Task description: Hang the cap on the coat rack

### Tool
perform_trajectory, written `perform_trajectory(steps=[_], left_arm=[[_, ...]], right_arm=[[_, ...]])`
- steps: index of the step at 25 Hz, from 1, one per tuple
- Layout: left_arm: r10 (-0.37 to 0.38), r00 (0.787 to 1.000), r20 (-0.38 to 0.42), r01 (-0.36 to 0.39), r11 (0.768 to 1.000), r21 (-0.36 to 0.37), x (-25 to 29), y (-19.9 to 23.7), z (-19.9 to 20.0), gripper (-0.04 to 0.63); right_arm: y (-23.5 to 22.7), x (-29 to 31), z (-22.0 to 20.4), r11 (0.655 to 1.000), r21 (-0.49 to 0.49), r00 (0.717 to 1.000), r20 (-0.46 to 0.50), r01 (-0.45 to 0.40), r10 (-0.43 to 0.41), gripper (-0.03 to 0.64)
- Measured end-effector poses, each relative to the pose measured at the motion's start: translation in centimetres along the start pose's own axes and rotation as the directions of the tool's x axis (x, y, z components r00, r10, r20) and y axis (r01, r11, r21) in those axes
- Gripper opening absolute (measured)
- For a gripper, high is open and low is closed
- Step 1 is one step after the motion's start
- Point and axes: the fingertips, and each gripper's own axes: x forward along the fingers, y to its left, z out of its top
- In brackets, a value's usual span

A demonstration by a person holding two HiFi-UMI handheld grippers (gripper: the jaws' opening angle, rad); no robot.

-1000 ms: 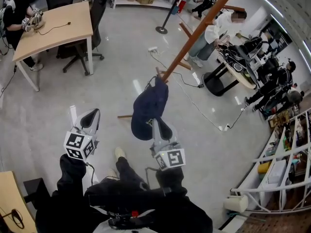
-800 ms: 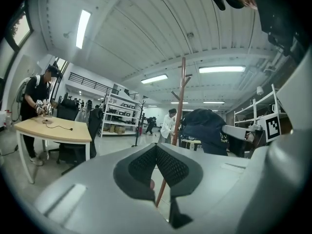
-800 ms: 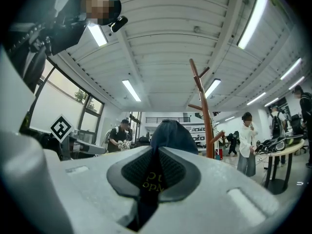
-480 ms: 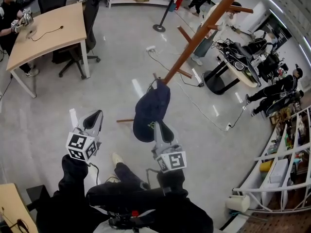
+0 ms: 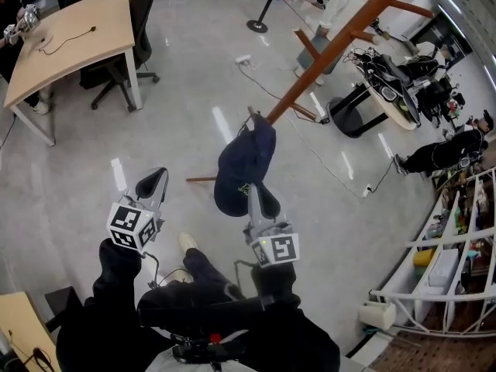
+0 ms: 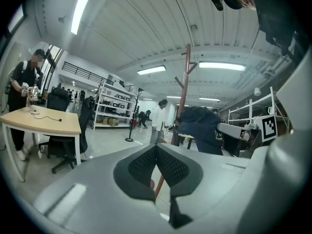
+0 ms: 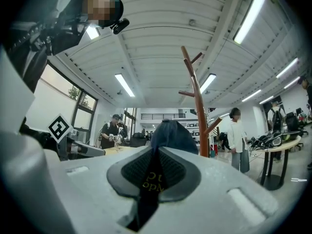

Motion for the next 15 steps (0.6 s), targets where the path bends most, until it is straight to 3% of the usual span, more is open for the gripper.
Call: perform_trajectory(steps=[15], left_arm=[[-0.018,0.999,-0.035,0.017,1.000,-0.006,1.7,1.0,-0.6,0.003]], right_arm=[[-1.2,0.7,-1.9,0.999,0.021,0.998,-0.029,0.049,-0.049,0.034]])
